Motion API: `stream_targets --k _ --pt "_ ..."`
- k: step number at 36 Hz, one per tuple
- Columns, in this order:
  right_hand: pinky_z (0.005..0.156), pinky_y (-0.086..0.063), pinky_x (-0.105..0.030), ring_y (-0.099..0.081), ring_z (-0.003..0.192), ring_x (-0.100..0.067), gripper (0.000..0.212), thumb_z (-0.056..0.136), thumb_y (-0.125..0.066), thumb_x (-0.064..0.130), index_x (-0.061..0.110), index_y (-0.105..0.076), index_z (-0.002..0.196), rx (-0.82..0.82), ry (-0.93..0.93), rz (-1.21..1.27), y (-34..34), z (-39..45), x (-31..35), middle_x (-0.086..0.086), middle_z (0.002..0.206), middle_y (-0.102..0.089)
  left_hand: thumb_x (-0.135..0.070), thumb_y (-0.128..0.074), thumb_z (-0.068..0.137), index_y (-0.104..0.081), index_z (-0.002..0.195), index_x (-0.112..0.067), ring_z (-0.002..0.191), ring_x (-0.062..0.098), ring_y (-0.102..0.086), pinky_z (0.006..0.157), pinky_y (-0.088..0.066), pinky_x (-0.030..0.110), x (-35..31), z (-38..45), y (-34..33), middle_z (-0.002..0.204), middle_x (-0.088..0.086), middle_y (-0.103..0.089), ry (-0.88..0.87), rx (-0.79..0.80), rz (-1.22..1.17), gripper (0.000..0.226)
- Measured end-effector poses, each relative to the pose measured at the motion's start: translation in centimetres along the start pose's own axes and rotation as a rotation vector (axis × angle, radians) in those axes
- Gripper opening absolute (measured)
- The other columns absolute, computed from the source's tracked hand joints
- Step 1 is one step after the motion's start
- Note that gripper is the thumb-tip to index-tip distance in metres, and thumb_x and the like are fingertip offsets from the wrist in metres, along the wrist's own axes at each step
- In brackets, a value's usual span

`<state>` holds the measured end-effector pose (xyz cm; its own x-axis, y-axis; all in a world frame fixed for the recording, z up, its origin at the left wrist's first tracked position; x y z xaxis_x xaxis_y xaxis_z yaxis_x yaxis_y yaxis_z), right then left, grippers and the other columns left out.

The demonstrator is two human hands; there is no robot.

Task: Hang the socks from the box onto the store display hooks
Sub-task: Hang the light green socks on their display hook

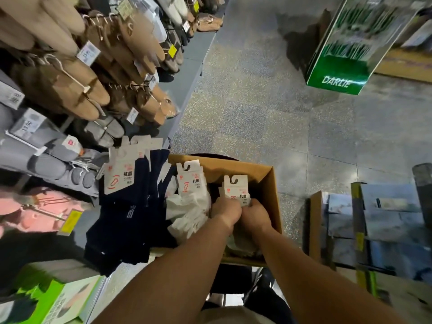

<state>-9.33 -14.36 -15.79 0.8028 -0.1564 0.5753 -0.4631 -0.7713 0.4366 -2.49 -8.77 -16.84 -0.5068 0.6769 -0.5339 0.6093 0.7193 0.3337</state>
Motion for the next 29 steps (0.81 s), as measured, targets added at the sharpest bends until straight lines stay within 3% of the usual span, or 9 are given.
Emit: stream_targets --k 8,13,17,20,22,24,25,27,29 --pt "0.085 -0.056 -0.043 -0.062 0.093 -0.018 0.023 0.092 -0.059 0.034 0.024 -0.057 0.112 -0.045 0.055 0.061 0.4 -1.1 -0.1 0.003 0.105 -0.067 -0.025 -0.058 0.097 -0.044 0.147 -0.021 0.133 0.03 -0.049 0.107 -0.047 0.042 -0.3 -1.2 0.2 0.144 0.006 -0.054 -0.051 -0.051 0.014 0.052" --pt "0.081 -0.055 -0.039 -0.063 0.096 -0.02 0.029 0.089 -0.065 0.032 0.021 -0.054 0.114 -0.064 0.086 0.15 1.2 -1.7 0.3 0.002 0.107 -0.067 -0.02 -0.06 0.095 -0.042 0.143 -0.02 0.133 0.03 -0.049 0.096 -0.049 0.036 -0.9 -2.6 0.2 0.144 0.006 -0.051 -0.057 -0.079 -0.097 0.051" --pt "0.07 -0.048 -0.03 -0.061 0.089 -0.016 0.026 0.09 -0.064 0.023 0.018 -0.051 0.112 -0.096 0.115 0.192 2.3 -2.2 0.8 0.001 0.105 -0.065 -0.028 -0.067 0.087 -0.049 0.13 -0.018 0.117 0.029 -0.059 0.084 -0.051 0.036 -1.3 -3.0 0.7 0.129 0.004 -0.062 -0.121 -0.06 -0.128 0.048" --pt "0.08 -0.05 -0.035 -0.063 0.094 -0.02 0.024 0.091 -0.063 0.018 0.013 -0.053 0.113 -0.14 0.155 0.225 3.0 -2.7 1.5 -0.002 0.105 -0.068 -0.041 -0.08 0.056 -0.044 0.132 -0.021 0.11 0.03 -0.063 0.094 -0.056 0.045 -1.7 -3.1 0.9 0.122 0.005 -0.065 -0.148 -0.033 -0.212 0.086" --pt "0.083 -0.052 -0.037 -0.064 0.094 -0.023 0.022 0.091 -0.063 0.019 0.014 -0.052 0.11 -0.158 0.163 0.209 3.0 -2.9 2.1 -0.003 0.104 -0.068 -0.046 -0.079 0.037 -0.042 0.137 -0.02 0.108 0.031 -0.065 0.091 -0.058 0.049 -1.2 -1.7 0.5 0.12 0.006 -0.066 -0.146 -0.025 -0.278 0.111" --pt "0.085 -0.053 -0.039 -0.065 0.094 -0.024 0.021 0.09 -0.063 0.023 0.019 -0.051 0.107 -0.163 0.177 0.178 3.2 -3.0 2.6 -0.003 0.103 -0.069 -0.042 -0.082 0.041 -0.055 0.13 -0.013 0.102 0.03 -0.069 0.089 -0.059 0.047 -1.2 -1.9 0.8 0.114 0.008 -0.071 -0.14 0.038 -0.345 0.097" --pt "0.084 -0.055 -0.04 -0.066 0.094 -0.023 0.022 0.088 -0.063 0.024 0.019 -0.052 0.106 -0.16 0.193 0.184 3.5 -3.2 2.9 -0.002 0.102 -0.07 -0.037 -0.084 0.053 -0.063 0.124 -0.011 0.1 0.029 -0.071 0.089 -0.059 0.043 -2.0 -3.4 1.4 0.111 0.009 -0.074 -0.161 0.07 -0.371 0.078" --pt "0.076 -0.056 -0.036 -0.068 0.09 -0.018 0.024 0.086 -0.065 0.025 0.019 -0.055 0.107 -0.148 0.258 0.217 4.0 -3.8 3.6 0.002 0.098 -0.071 -0.026 -0.08 0.077 -0.073 0.115 -0.009 0.099 0.024 -0.072 0.089 -0.057 0.037 -2.8 -4.3 2.2 0.108 0.008 -0.076 -0.223 0.126 -0.394 0.042" --pt "0.067 -0.056 -0.034 -0.069 0.085 -0.014 0.026 0.082 -0.066 0.026 0.02 -0.058 0.106 -0.139 0.328 0.259 4.7 -4.4 4.7 0.004 0.096 -0.072 -0.029 -0.076 0.086 -0.074 0.114 -0.015 0.101 0.019 -0.072 0.091 -0.057 0.035 -3.9 -5.3 3.1 0.106 0.0 -0.077 -0.336 0.127 -0.369 0.031"
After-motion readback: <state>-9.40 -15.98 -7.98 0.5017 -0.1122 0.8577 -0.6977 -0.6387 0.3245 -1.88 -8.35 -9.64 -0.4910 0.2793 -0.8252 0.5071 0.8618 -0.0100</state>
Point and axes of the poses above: each hand's wrist, its own z-axis towards the middle knuckle, its own y-axis out of the back of the hand, x = y × z, the point moved 1 cm from there along z, towards the middle knuckle
